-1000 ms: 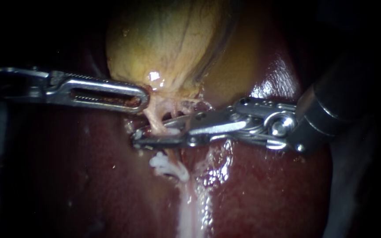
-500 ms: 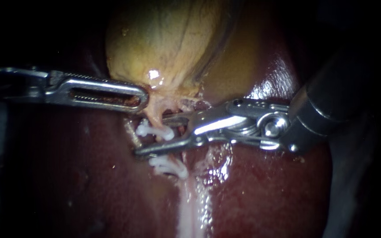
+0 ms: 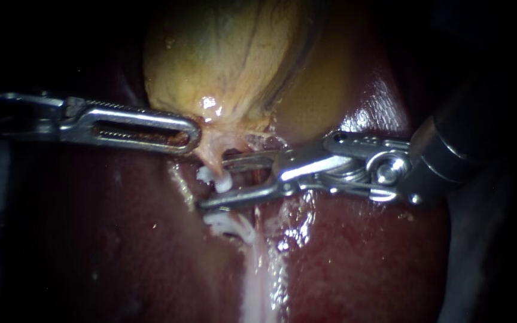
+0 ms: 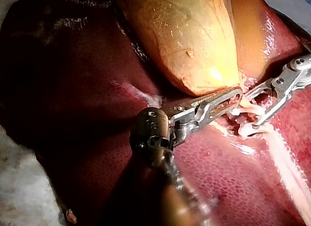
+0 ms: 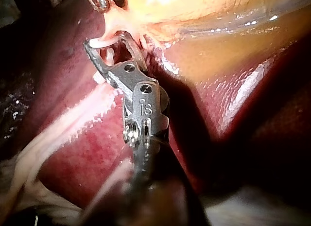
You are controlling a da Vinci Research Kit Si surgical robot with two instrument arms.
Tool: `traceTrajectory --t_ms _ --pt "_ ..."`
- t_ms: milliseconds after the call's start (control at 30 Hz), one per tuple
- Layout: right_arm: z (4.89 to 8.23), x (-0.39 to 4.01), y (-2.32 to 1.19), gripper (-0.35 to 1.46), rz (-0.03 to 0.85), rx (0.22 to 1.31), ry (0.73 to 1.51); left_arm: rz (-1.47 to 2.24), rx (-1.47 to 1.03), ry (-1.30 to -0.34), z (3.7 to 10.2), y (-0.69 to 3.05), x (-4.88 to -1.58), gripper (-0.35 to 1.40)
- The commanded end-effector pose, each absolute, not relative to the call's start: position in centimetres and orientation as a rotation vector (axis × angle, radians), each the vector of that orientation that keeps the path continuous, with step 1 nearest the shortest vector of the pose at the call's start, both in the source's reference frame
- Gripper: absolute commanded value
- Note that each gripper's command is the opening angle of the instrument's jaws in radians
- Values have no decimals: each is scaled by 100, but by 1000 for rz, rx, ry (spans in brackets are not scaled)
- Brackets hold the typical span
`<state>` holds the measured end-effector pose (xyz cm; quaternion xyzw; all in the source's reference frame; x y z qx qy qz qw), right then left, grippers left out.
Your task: Going back third clip left tube
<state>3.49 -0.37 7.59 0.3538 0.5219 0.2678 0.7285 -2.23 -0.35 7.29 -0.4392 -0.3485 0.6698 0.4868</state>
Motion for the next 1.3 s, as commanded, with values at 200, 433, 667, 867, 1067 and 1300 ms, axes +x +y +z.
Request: traceTrajectory --t_ms 200,433,667,867,1067,1300 --pt "757 346 -39 49 589 781 1150 1630 -1068 -848 729 -35 -223 -35" --pt "760 352 -41 49 591 775 1150 1629 -1068 -848 730 -35 -225 -35" --pt "769 371 -50 49 577 782 1151 1629 -1068 -846 730 -35 -228 -35" --pt "779 384 -59 49 567 781 1151 1628 -1068 -845 730 -35 -229 -35" --pt "788 384 -49 49 590 758 1149 1627 -1067 -840 728 -36 -230 -35" --pt "789 367 -41 49 604 746 1148 1627 -1067 -841 728 -36 -229 -35"
